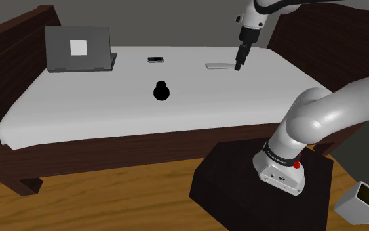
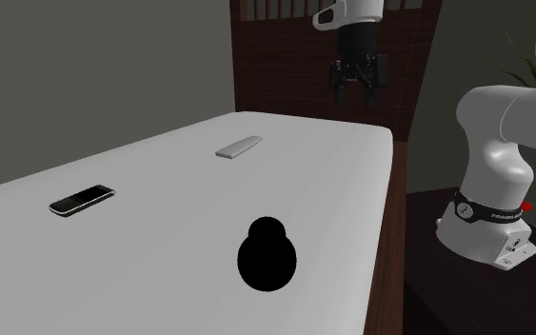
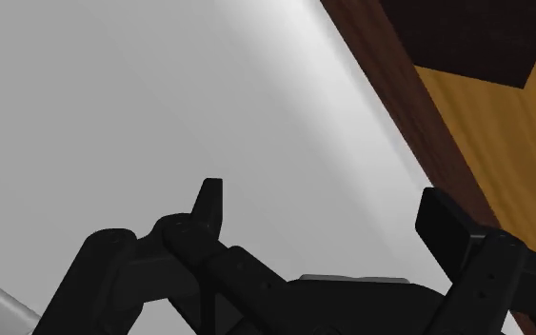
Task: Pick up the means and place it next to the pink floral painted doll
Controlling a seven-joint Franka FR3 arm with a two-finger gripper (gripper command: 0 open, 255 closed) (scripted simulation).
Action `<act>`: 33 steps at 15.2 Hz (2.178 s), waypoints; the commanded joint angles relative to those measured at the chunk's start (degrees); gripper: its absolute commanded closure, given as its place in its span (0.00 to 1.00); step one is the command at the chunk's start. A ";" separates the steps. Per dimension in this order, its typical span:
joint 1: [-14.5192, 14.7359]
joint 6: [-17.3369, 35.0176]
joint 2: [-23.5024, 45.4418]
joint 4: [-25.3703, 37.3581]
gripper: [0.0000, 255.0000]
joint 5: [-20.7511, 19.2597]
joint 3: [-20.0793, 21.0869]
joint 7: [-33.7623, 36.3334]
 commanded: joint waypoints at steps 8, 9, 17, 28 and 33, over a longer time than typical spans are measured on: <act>2.68 9.80 15.27 7.06 0.00 -3.09 -12.96 -21.79; 3.18 10.83 17.39 8.27 0.00 -2.70 -14.37 -24.37; 6.02 16.97 38.01 20.91 0.00 8.07 -23.66 -47.89; -6.64 14.34 67.73 48.19 0.00 27.15 -18.43 -74.64; -8.24 16.12 71.04 49.61 0.00 28.81 -16.95 -76.44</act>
